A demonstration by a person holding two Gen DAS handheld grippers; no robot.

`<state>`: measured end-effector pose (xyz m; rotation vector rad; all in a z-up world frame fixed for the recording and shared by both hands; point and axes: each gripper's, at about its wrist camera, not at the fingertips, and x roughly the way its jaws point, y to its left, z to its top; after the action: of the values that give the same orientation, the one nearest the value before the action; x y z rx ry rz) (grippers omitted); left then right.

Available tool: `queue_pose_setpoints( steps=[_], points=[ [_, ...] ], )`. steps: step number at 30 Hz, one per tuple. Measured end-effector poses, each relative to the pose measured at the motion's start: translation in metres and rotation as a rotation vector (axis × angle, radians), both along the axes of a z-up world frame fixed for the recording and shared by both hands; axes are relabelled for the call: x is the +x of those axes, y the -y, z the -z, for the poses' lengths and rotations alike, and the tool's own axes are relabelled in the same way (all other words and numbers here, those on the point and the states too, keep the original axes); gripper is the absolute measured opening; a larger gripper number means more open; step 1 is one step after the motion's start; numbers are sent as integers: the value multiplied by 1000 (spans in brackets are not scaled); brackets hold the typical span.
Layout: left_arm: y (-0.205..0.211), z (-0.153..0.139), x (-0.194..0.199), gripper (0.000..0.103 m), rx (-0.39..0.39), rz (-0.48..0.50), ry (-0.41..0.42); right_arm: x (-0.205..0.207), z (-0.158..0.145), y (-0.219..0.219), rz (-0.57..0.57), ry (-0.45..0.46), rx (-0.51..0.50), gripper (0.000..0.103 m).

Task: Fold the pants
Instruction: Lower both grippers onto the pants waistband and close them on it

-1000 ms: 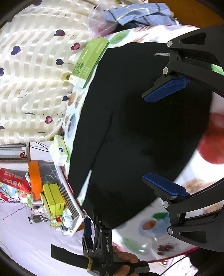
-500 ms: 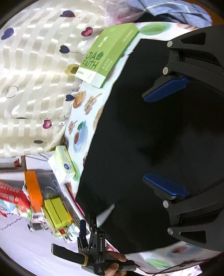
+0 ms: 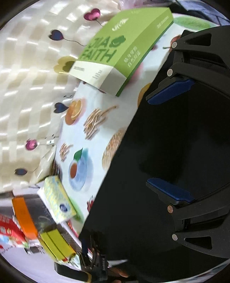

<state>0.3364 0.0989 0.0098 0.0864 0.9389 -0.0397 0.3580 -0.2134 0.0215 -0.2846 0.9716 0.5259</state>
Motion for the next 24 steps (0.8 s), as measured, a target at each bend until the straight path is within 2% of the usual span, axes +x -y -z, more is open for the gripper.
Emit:
queue_pose_setpoints(
  steps=[3,7,9,10,11,12,14,15,17,20,24],
  points=[
    [2,5,6,71,-2,9,4,13,12,0,4,-20,-29,85],
    [3,7,7,72,-16,7,12,14,11,2,-12,-21,-16,84],
    [4,8,7,72,-9,15,17,14,8,1,-37,-33,-2,54],
    [3,8,8,71,-18,11,12,14,6,0,-45,-26,-3,11],
    [3,8,8,69,-22,10,9,13,4,-3,-52,-28,-13,5],
    [5,8,8,67,-18,21,11,10,4,-6,-61,-13,-36,5],
    [11,6,5,45,-13,57,15,7,4,-10,-72,7,-66,5],
    [16,6,4,39,-9,70,15,8,4,-10,-68,10,-65,5],
    [26,5,3,11,-7,98,12,5,3,-11,-66,34,-76,5],
    [45,5,1,4,88,118,20,-3,-1,-12,-59,77,-80,4],
    [45,-1,-5,4,85,103,41,-21,-24,-7,-56,136,-44,4]
  ],
)
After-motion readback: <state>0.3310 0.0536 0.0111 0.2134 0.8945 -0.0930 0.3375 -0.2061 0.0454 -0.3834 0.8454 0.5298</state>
